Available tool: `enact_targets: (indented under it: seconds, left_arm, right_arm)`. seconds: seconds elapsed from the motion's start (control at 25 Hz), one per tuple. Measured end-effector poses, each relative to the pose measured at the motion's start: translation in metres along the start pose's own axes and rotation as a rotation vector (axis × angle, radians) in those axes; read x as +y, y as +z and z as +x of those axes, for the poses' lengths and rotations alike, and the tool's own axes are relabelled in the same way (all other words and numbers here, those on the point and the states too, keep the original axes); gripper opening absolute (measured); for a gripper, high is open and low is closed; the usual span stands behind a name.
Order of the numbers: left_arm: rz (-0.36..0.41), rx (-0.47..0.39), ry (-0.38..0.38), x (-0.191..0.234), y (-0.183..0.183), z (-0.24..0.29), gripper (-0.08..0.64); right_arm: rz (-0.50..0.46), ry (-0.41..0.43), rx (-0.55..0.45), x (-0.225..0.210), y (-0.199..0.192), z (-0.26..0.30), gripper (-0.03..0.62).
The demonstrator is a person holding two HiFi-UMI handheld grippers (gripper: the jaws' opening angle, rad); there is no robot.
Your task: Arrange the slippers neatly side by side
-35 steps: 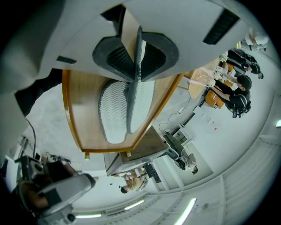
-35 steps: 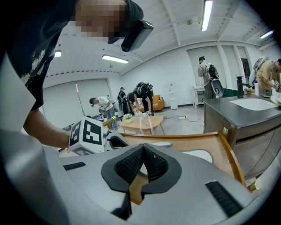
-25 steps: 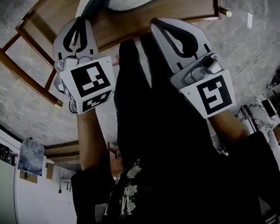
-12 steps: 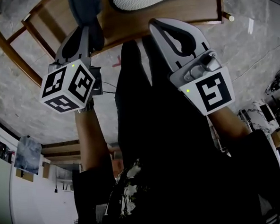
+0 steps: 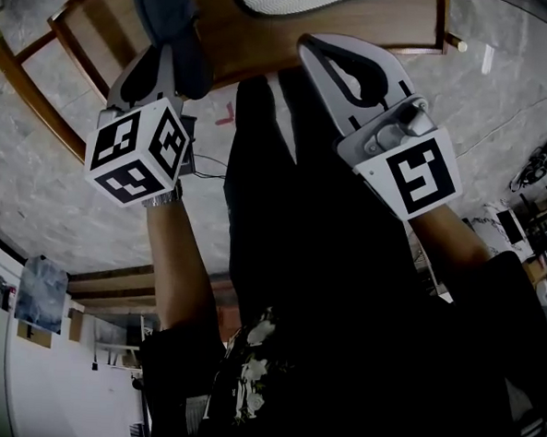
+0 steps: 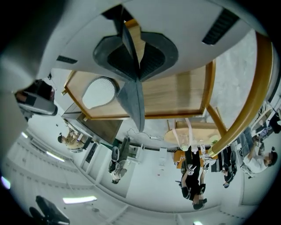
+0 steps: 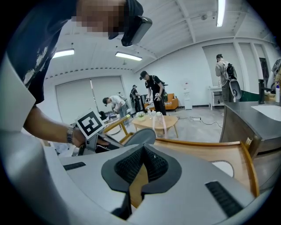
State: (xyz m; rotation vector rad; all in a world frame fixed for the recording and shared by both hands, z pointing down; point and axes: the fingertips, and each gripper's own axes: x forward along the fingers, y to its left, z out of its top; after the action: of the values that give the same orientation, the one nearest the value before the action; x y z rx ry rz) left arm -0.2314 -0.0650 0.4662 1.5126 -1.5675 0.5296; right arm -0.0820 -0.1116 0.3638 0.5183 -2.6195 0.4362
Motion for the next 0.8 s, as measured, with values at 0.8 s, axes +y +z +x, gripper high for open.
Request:
enact_targets:
  seconds: [0.8]
  left_arm:
    - [0.066, 0.024, 0.275, 0.042, -0.015, 0.021, 0.054]
  right_arm:
    - [-0.074, 0.104, 0.031, -0.008, 0.014, 0.008, -0.006]
